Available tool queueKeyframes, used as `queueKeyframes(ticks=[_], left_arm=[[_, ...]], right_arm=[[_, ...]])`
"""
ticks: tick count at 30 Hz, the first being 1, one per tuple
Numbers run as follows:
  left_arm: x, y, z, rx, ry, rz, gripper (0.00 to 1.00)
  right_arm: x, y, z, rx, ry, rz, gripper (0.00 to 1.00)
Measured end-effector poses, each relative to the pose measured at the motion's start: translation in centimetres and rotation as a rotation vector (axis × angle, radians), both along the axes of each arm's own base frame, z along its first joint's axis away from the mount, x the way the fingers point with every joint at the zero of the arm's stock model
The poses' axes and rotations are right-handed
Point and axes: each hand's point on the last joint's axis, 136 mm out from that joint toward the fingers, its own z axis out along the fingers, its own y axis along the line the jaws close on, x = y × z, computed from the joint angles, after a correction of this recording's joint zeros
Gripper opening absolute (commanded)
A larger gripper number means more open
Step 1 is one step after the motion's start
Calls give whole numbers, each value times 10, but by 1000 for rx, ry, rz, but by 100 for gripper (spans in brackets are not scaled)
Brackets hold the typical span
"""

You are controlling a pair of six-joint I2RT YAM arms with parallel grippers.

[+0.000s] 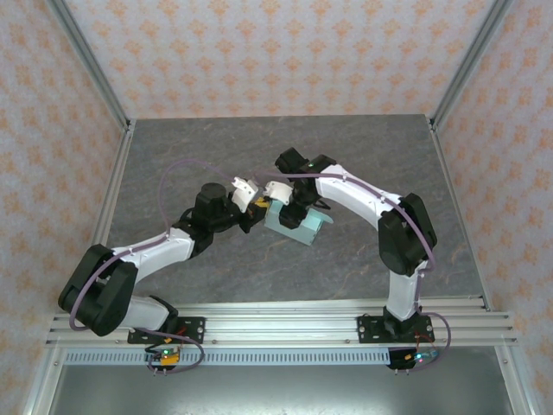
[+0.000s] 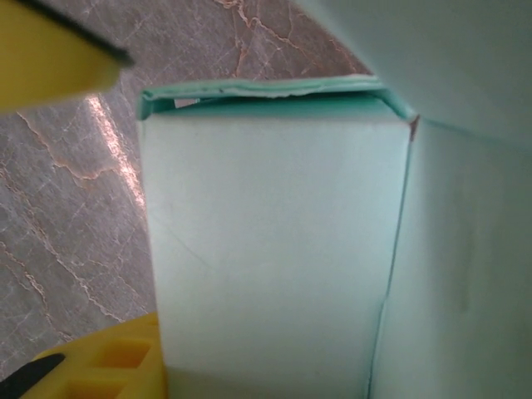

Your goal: Fold the paper box

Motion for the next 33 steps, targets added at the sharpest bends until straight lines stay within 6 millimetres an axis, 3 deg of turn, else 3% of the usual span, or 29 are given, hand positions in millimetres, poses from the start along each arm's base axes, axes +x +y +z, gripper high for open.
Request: queueKeyframes(ticks=[2,4,5,12,33], left_arm=[[0,2,-1,7,-30,-5,31],[-2,6,-6,5,-53,0,51],[-4,9,-11,7,-57,7,53],[0,11,-27,9,-51,18,54],[18,10,-7,-37,-125,19,55]], right_arm=[[-3,0,-2,6,10,10,40],[-5,0,-3,12,20,18,36],[-5,1,-2,18,23,20,36],[-3,-2,0,43,37,10,34],[0,-6,1,49,30,1,36]])
